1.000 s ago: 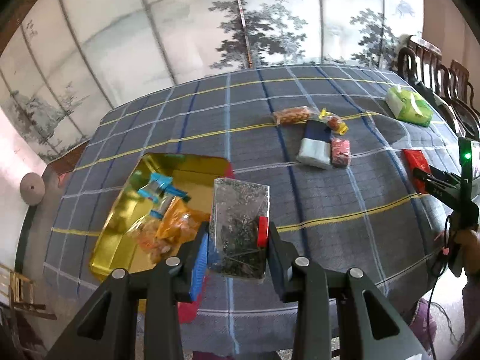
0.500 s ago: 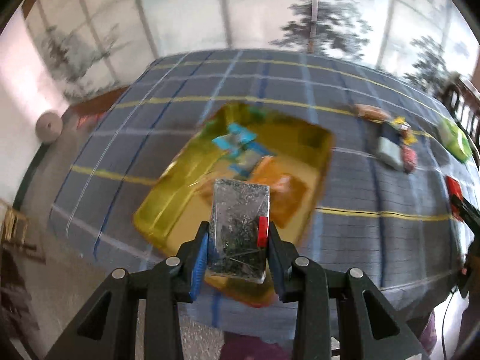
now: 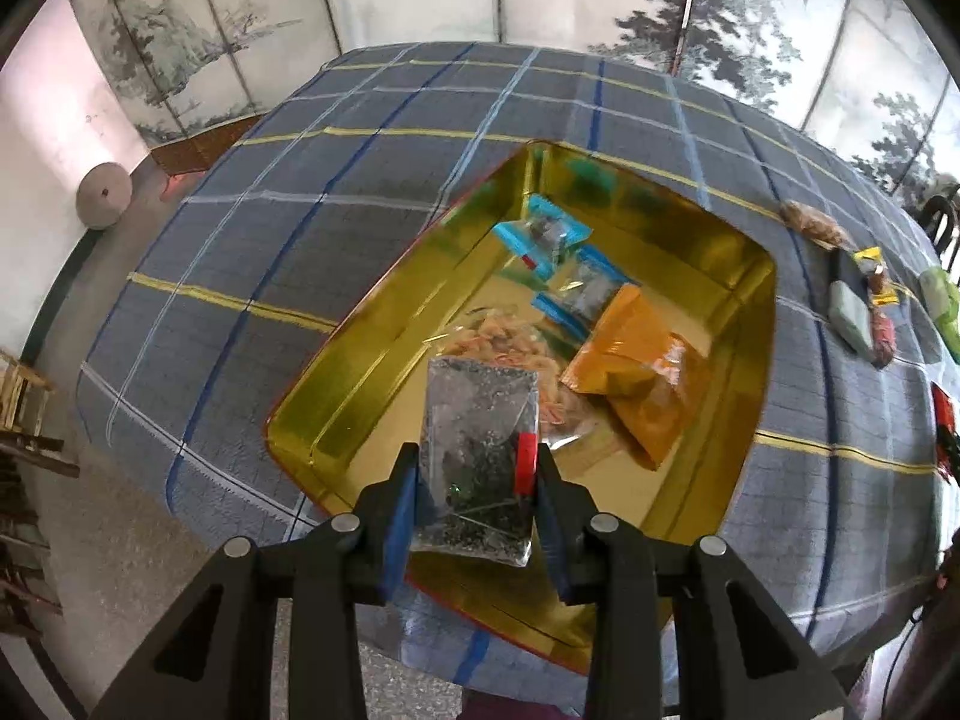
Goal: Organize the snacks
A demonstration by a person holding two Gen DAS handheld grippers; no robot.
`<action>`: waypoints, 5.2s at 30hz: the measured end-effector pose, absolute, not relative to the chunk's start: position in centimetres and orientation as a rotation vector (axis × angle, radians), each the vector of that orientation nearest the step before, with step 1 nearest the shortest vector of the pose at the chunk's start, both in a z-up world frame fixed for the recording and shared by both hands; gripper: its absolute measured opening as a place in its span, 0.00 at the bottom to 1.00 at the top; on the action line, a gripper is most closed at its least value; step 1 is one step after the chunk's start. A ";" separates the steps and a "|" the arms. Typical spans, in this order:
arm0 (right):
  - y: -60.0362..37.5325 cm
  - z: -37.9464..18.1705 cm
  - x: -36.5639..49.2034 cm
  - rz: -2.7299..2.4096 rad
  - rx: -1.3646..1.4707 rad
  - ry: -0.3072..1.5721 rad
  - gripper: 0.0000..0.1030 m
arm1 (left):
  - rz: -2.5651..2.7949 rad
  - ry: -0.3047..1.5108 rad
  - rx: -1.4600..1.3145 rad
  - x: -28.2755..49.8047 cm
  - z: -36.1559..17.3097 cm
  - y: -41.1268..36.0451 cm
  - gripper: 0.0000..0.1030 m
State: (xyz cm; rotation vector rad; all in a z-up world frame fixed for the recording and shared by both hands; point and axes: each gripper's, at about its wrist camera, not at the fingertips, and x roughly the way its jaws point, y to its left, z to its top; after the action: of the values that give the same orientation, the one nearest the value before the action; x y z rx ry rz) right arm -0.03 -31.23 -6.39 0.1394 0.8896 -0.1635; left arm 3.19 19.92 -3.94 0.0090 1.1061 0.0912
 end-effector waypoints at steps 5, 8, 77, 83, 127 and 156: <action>-31.2 -6.4 0.0 -0.164 0.138 0.890 0.43 | 0.096 1.133 0.009 3.6 -5.0 20.3 0.35; -31.2 -6.4 0.0 -0.163 0.139 0.889 0.43 | 0.107 1.104 0.042 3.6 -4.9 20.1 0.35; -0.3 1.3 10.0 0.581 0.115 0.817 0.33 | 0.155 0.899 0.175 -1.9 -0.3 19.4 0.53; -8.5 0.4 6.0 0.424 0.122 0.794 0.34 | 0.141 0.892 0.195 -2.2 0.0 18.3 0.53; -32.5 -6.4 -0.1 -0.017 0.288 0.855 0.78 | -0.825 0.961 0.852 21.4 -5.0 -10.7 0.53; -32.4 -6.4 0.1 -0.002 0.290 0.859 0.86 | -0.425 1.179 0.204 20.1 -3.7 -3.7 0.39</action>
State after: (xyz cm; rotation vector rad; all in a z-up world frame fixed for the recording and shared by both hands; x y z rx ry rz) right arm 0.10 -32.41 -6.43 0.2896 0.8590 -0.0018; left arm 20.06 -3.72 -3.71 0.2039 1.1787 -0.4248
